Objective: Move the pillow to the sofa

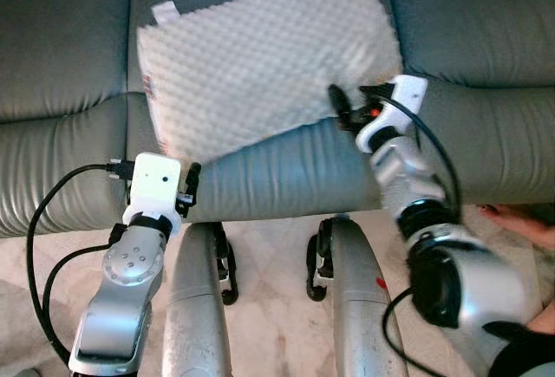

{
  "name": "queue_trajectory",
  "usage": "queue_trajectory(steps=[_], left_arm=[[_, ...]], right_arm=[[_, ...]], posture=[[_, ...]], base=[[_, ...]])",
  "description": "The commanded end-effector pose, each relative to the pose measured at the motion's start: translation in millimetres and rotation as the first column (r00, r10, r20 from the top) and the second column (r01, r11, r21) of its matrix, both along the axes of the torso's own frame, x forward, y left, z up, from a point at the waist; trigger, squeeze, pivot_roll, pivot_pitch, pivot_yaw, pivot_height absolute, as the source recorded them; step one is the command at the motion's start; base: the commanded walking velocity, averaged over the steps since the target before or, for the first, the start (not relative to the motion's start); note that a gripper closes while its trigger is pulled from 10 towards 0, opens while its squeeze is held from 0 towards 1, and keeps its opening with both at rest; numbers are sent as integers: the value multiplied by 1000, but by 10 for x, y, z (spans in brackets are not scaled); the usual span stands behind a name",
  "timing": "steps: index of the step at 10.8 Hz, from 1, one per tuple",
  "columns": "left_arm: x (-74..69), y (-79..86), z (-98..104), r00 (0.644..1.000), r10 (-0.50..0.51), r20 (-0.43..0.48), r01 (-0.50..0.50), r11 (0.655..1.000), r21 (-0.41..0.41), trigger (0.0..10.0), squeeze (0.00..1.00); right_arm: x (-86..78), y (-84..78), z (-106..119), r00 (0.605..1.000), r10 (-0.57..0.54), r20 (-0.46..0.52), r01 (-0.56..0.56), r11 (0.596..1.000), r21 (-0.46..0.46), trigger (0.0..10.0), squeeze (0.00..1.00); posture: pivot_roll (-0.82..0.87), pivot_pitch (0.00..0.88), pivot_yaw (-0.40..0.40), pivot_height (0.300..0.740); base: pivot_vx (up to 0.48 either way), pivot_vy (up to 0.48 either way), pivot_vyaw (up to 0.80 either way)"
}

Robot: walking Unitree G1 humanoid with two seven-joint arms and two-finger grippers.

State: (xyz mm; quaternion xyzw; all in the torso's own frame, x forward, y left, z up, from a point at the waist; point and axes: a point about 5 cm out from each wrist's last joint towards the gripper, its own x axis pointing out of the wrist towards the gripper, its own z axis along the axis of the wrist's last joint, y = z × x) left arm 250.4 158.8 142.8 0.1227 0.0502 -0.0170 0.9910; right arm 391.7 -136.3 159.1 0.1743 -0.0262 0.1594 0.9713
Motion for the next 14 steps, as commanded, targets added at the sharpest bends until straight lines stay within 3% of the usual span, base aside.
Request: queue_trajectory(steps=[1, 3, 4, 5, 6, 7, 9, 11, 12, 13, 14], left_arm=[[-50, 26, -107, 999, 16, -42, -15, 1000, 9, 10000, 0], [-31, -1, -117, 999, 16, -41, -15, 1000, 3, 10000, 0], [-19, -15, -126, 999, 14, -41, -14, 1000, -1, 10000, 0], [-2, -21, -128, 999, 15, -38, -15, 1000, -6, 10000, 0], [22, -40, -132, 999, 14, -35, -15, 1000, -16, 10000, 0], [36, -83, -142, 999, 3, -33, -4, 1000, -28, 10000, 0], [46, -140, -147, 1000, -11, -26, 10, 999, -47, 10000, 0], [27, -112, -124, 1000, -9, -20, 8, 999, -47, 10000, 0], [-13, -83, -107, 1000, -10, -18, 10, 999, -43, 10000, 0], [-71, -39, -90, 1000, -17, -20, 16, 999, -35, 10000, 0], [-116, -14, -81, 999, -25, -26, 24, 999, -25, 10000, 0]], right_arm=[[-84, 35, -159, 999, 32, -37, -31, 999, 12, 10000, 1000], [-244, 51, -203, 999, 51, -14, -52, 998, -20, 10000, 1000], [-383, 37, -210, 998, 58, 18, -56, 995, -82, 10000, 1000], [-509, -19, -126, 992, 35, 122, -7, 975, -220, 10000, 1000], [-621, -113, 38, 963, 9, 268, 100, 916, -389, 10000, 1000], [-654, -213, 197, 939, -35, 342, 190, 882, -431, 10000, 1000], [-580, -511, 240, 925, -153, 349, 317, 818, -480, 10000, 1000], [-400, -778, 200, 927, -239, 289, 355, 809, -469, 10000, 953], [-323, -856, 209, 927, -271, 258, 364, 813, -454, 10000, 831], [-232, -893, 218, 927, -287, 241, 370, 810, -456, 10000, 443], [-168, -880, 227, 931, -280, 234, 359, 814, -456, 10000, 169]], posture=[[59, 533, 21, 633], [35, 528, 14, 633], [26, 523, 11, 633], [16, 519, 9, 633], [-2, 513, 9, 633], [-15, 508, 10, 633], [-13, 502, 12, 633], [18, 518, 24, 633], [53, 535, 42, 633], [84, 551, 61, 633], [106, 560, 75, 633]], base=[[0, 0, 0], [0, 0, 0], [0, 0, 0], [0, 0, 0], [0, 0, 0], [0, 0, 0], [0, 0, 0], [0, 0, 0], [0, 0, 0], [0, 0, 0], [0, 0, 0]])
